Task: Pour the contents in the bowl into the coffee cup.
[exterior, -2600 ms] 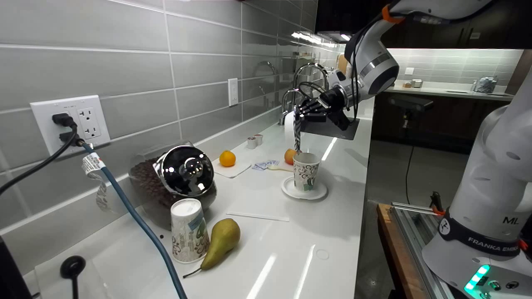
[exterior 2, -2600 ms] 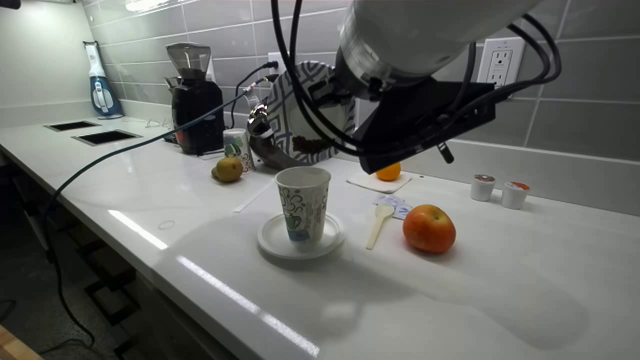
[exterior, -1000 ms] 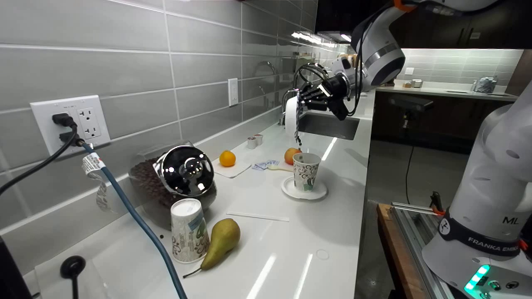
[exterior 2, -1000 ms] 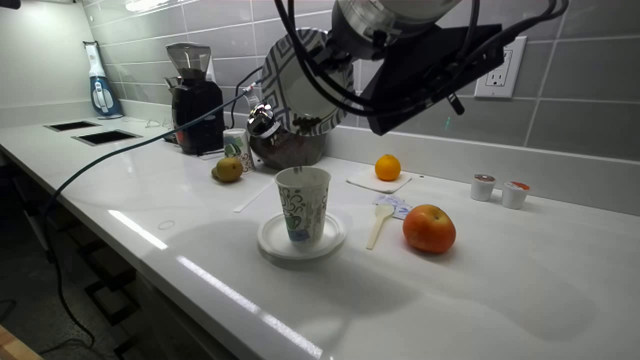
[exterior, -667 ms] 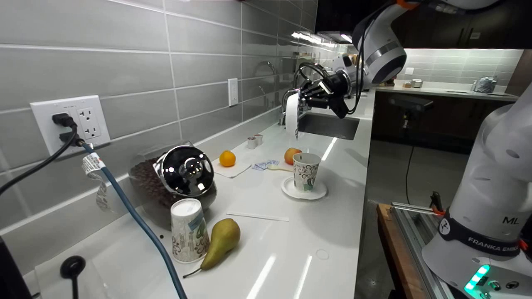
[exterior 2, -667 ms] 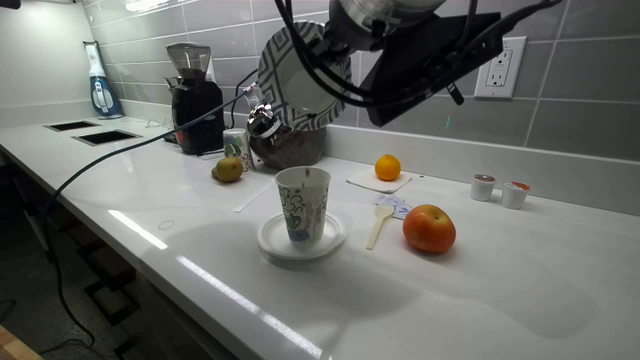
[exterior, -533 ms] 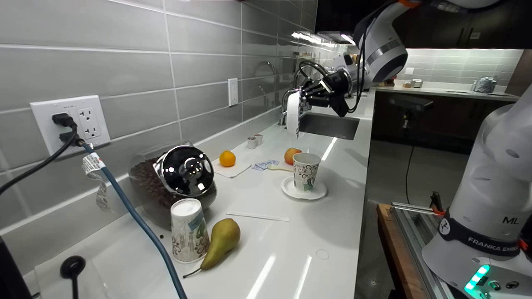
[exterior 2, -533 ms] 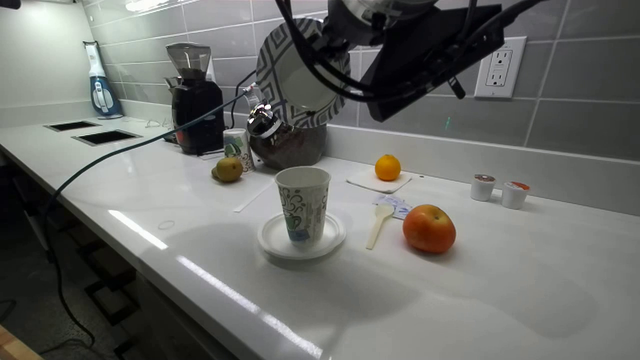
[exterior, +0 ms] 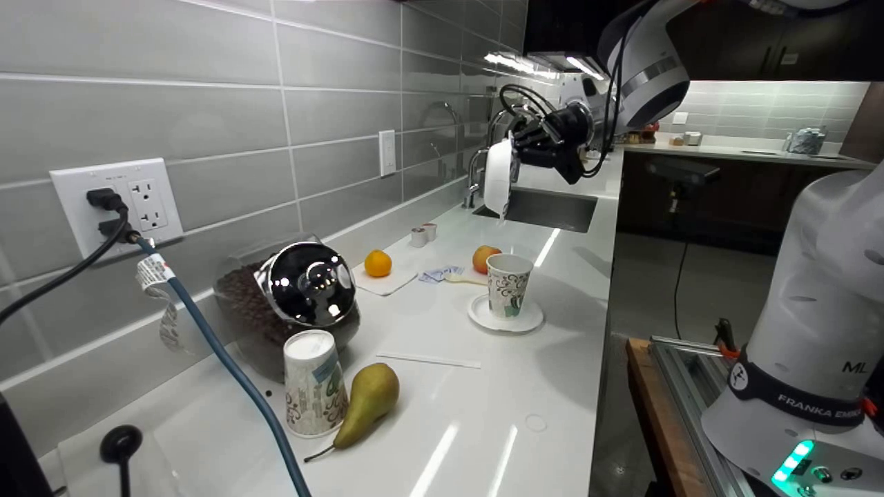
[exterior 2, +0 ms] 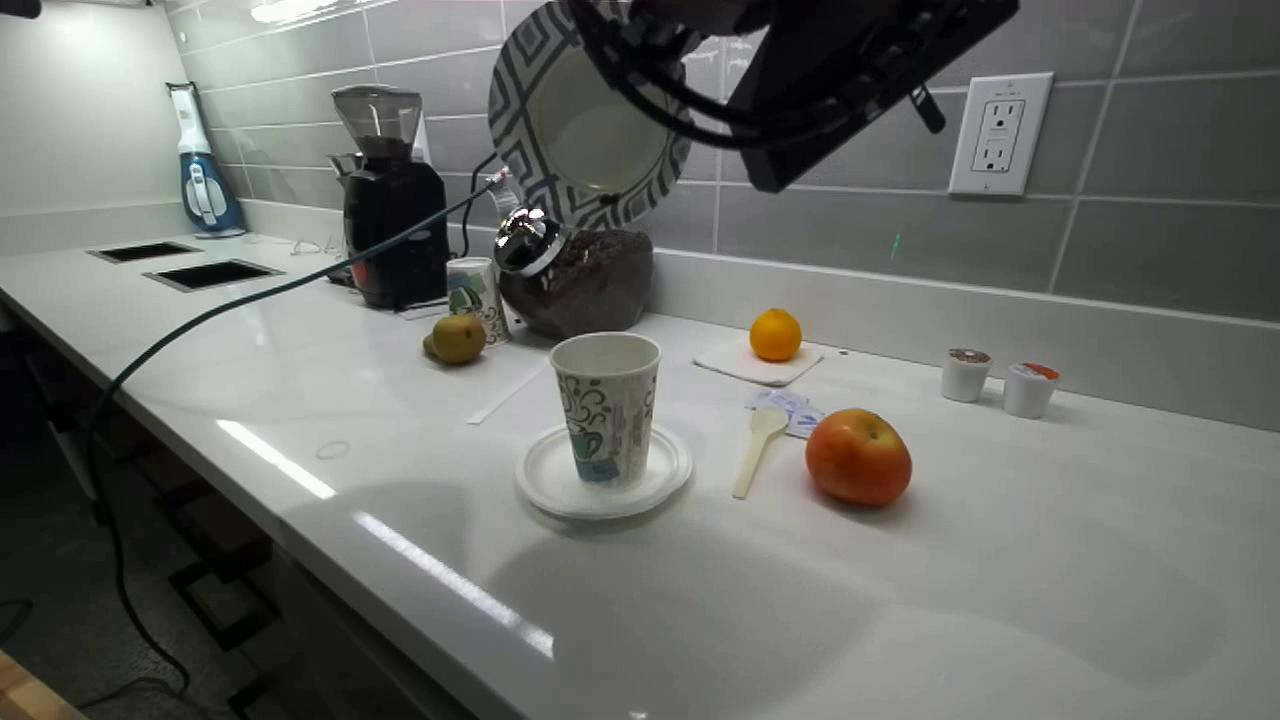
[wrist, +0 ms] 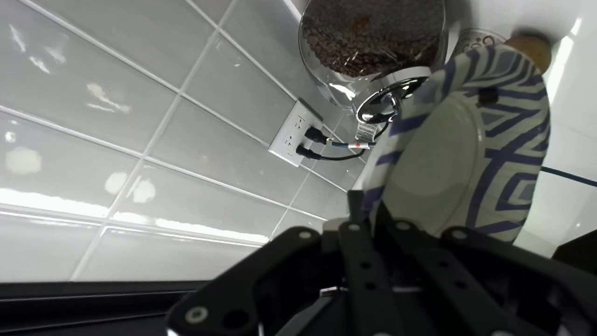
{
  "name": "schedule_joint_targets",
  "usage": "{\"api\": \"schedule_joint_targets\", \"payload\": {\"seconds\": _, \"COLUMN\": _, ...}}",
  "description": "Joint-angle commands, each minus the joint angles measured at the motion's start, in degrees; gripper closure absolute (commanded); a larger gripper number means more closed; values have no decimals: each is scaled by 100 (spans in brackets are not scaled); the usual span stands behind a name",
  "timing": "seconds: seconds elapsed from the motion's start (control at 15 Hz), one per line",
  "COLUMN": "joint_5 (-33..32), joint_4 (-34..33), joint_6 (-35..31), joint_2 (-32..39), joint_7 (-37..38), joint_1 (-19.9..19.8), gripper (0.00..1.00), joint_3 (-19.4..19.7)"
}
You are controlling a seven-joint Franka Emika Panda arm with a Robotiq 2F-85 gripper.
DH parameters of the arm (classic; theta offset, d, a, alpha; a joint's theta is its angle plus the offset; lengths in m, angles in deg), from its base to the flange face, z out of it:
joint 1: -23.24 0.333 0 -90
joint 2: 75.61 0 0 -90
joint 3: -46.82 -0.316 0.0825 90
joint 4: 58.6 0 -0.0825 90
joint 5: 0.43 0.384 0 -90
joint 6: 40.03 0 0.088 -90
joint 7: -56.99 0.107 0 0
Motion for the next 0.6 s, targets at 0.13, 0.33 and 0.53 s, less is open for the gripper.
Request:
{"api": "schedule_joint_targets", "payload": {"seconds": 0.13, "joint_5": -463, "joint_4": 196, "joint_6": -400, "joint_2": -646, "joint_7": -125, "joint_1": 961, "gripper": 99, "joint_3": 939}}
{"api": "schedule_joint_targets", "payload": {"seconds": 0.33, "joint_5": -674, "joint_4": 223, "joint_6": -705, "joint_2": -817, "joint_7": -125, "joint_1": 1486, "gripper": 99, "joint_3": 1434}}
{"api": "schedule_joint_targets", "payload": {"seconds": 0.53, "joint_5": -900, "joint_4": 276, "joint_6": -1049, "joint_2": -1008, "joint_7": -125, "joint_1": 2001, "gripper": 99, "joint_3": 1906}}
